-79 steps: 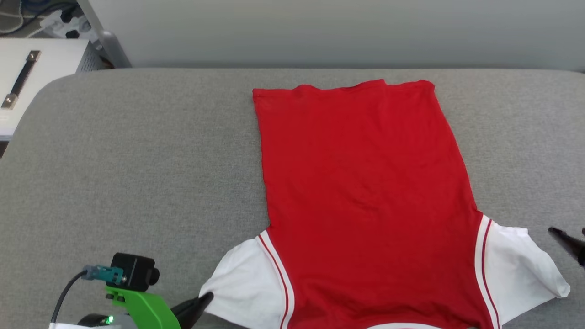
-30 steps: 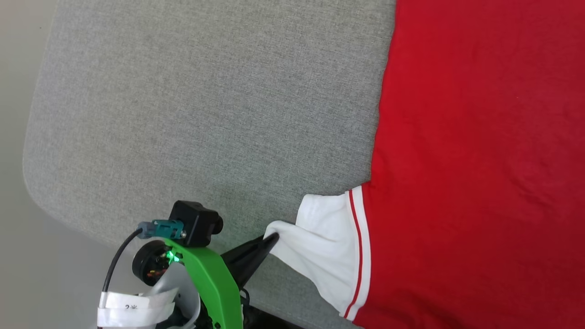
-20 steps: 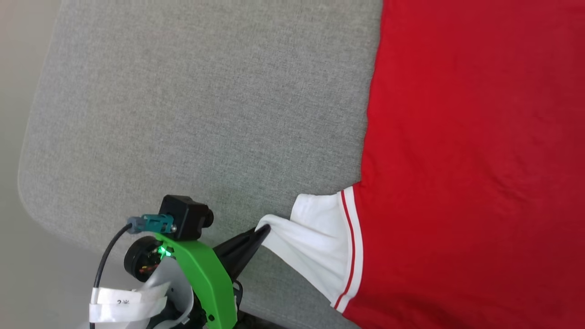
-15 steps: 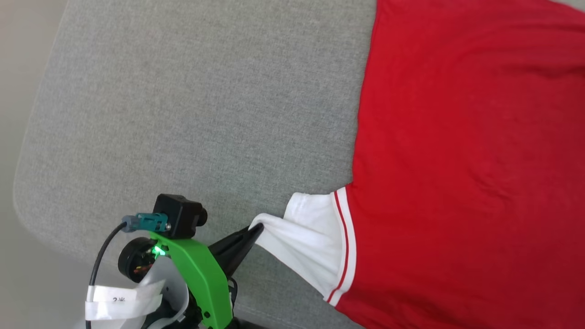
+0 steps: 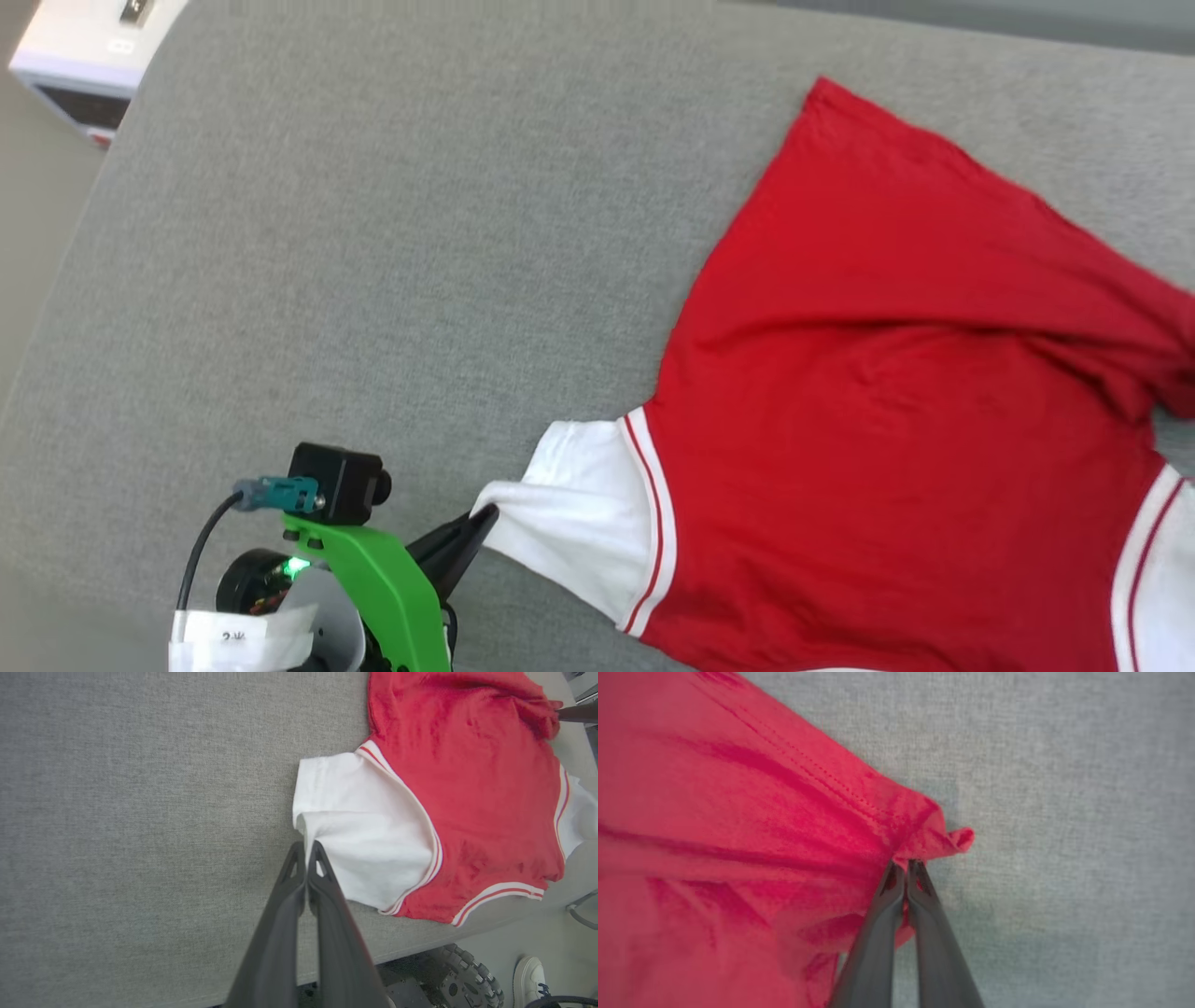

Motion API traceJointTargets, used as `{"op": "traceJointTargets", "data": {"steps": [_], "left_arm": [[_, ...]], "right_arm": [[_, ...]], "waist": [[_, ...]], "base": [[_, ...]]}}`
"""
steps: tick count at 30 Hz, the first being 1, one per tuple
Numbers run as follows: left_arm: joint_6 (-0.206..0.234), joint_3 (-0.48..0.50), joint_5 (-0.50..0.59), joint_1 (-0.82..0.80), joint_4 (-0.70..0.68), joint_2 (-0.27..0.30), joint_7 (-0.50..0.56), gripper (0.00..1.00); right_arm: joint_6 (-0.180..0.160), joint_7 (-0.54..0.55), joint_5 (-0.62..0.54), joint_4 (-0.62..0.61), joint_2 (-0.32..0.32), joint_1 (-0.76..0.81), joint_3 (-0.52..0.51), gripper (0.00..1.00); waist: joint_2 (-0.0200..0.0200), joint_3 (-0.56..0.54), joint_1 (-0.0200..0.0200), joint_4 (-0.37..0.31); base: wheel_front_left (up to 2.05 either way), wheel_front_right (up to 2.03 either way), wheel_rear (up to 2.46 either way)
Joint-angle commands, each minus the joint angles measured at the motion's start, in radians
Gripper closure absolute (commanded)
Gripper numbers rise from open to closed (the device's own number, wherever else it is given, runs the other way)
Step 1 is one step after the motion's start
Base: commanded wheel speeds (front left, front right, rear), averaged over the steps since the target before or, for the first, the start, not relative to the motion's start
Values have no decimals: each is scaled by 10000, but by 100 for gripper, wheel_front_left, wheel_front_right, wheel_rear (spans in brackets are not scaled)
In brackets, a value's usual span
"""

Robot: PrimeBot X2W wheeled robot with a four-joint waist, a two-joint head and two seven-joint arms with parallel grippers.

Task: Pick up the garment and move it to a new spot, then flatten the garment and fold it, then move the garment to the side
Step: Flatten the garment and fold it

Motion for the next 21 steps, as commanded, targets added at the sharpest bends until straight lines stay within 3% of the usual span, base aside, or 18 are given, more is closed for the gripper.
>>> {"op": "traceJointTargets", "data": {"steps": [1,8,21], "left_arm": [[71,24,-146,142,7,38,-73,100],[256,69,-308,613,29,80,-176,100],[405,-104,-396,1041,202,-166,-363,100]], "right_arm": [[-9,-156,40,-168,-96,538,26,100],[-9,-641,333,-1334,143,2487,-592,100],[-9,-421,368,-3332,1112,5487,-1636,100]], "waist": [[0,-990,0,-724],[0,-1765,0,-1126],[0,-2511,0,-1480]], "base": [[0,0,0],[0,0,0],[0,0,0]]}}
